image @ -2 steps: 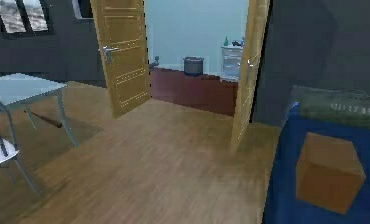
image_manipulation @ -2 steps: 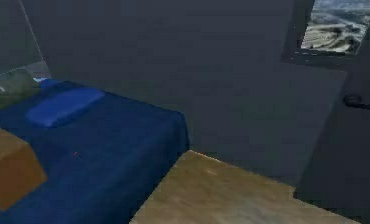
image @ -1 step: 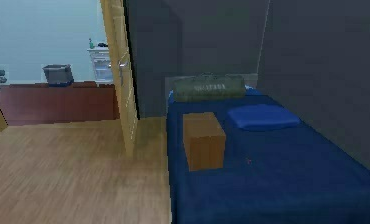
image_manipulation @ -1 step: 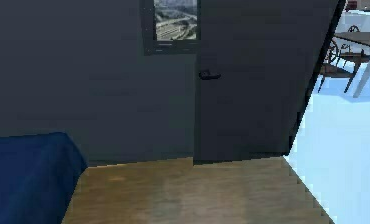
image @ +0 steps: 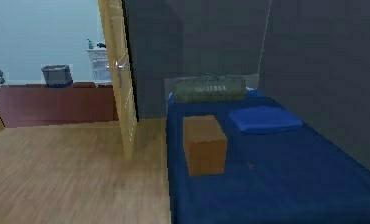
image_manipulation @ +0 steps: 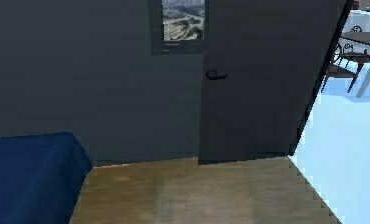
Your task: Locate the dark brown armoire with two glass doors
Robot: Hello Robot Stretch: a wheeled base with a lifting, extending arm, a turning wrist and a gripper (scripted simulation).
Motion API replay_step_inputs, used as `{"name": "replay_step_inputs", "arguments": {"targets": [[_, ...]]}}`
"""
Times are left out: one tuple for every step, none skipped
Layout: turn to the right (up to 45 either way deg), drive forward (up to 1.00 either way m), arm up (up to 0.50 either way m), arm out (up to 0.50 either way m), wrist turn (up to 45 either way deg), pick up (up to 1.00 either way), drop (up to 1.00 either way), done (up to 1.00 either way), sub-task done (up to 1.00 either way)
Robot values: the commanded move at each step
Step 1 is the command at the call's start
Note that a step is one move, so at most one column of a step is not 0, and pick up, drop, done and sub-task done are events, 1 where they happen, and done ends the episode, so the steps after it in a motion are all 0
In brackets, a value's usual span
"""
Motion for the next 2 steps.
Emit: {"name": "replay_step_inputs", "arguments": {"targets": [[-45.0, 0.00, 0.00, 0.00, 0.0, 0.00, 0.00, 0.00, 0.00], [-45.0, 0.00, 0.00, 0.00, 0.0, 0.00, 0.00, 0.00, 0.00]]}}
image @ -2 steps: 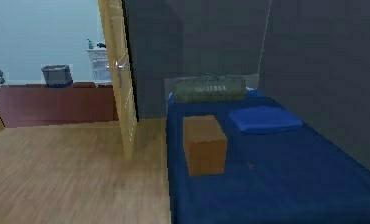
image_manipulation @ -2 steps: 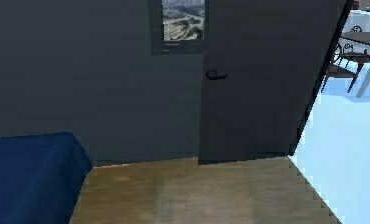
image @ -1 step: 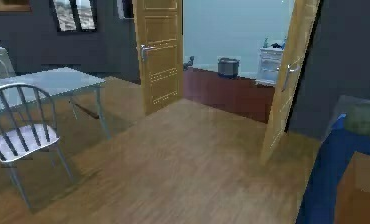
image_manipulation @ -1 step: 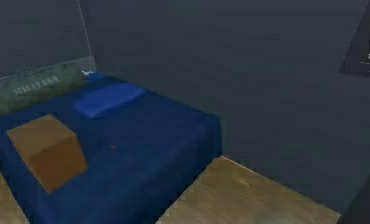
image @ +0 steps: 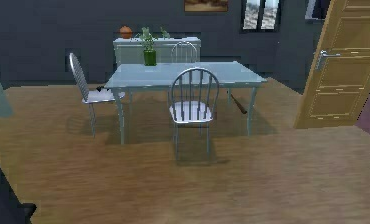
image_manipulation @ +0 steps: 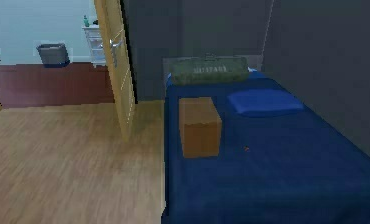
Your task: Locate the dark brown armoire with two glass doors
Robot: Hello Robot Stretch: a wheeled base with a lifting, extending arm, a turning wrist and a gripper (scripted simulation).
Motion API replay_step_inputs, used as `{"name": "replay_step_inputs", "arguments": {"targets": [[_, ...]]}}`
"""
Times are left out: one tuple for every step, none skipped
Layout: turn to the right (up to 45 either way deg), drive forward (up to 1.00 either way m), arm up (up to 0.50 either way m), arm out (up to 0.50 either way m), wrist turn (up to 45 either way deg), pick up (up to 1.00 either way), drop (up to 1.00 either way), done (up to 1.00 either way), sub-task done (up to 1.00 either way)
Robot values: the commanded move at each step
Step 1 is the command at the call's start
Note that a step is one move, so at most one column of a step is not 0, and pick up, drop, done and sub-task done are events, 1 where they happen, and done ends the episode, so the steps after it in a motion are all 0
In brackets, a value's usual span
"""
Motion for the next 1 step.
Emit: {"name": "replay_step_inputs", "arguments": {"targets": [[-3.0, 0.00, 0.00, 0.00, 0.0, 0.00, 0.00, 0.00, 0.00]]}}
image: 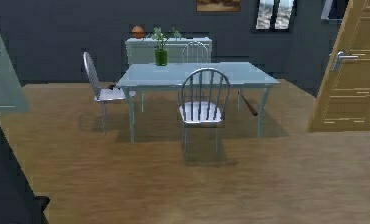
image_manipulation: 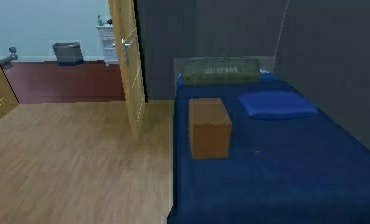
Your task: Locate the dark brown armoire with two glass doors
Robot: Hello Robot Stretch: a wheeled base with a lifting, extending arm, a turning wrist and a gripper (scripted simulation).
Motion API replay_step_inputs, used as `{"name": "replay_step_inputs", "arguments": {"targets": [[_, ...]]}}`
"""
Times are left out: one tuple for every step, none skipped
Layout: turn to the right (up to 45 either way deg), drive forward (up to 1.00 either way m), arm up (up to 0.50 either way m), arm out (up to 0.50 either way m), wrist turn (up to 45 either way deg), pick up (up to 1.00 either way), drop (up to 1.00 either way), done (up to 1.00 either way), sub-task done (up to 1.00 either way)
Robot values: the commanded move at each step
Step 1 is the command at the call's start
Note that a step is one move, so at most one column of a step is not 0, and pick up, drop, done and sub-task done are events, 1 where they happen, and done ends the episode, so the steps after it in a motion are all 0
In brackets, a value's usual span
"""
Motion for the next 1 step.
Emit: {"name": "replay_step_inputs", "arguments": {"targets": [[0.0, 0.25, 0.00, 0.00, 0.0, 0.00, 0.00, 0.00, 0.00]]}}
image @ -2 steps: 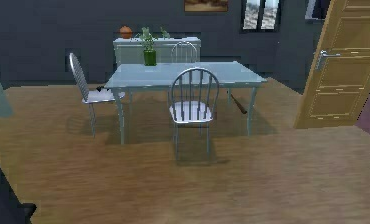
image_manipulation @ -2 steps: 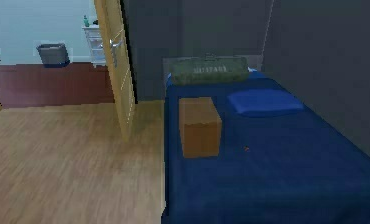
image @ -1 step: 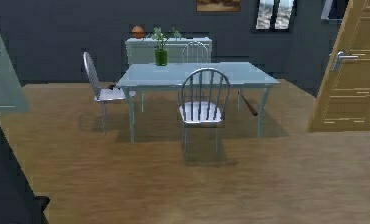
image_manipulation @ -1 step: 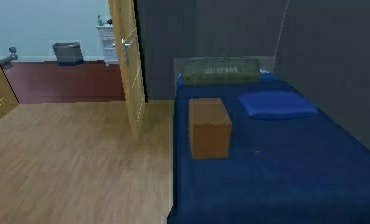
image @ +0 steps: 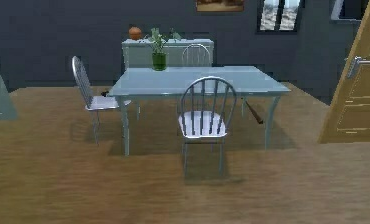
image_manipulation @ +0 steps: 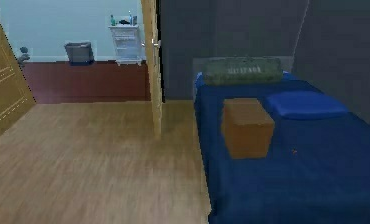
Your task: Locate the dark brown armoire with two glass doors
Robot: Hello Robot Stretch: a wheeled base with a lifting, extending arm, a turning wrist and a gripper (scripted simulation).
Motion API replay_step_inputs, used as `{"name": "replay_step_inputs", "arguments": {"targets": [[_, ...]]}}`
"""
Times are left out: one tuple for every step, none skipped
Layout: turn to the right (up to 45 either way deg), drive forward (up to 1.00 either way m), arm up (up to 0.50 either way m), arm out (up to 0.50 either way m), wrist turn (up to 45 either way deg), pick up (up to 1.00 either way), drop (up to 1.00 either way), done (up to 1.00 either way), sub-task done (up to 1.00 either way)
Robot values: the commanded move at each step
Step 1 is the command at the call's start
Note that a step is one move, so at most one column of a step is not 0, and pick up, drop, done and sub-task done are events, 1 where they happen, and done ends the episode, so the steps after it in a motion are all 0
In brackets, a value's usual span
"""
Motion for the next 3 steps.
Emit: {"name": "replay_step_inputs", "arguments": {"targets": [[-3.0, 0.00, 0.00, 0.00, 0.0, 0.00, 0.00, 0.00, 0.00], [0.0, 0.30, 0.00, 0.00, 0.0, 0.00, 0.00, 0.00, 0.00], [-36.0, 0.00, 0.00, 0.00, 0.0, 0.00, 0.00, 0.00, 0.00]]}}
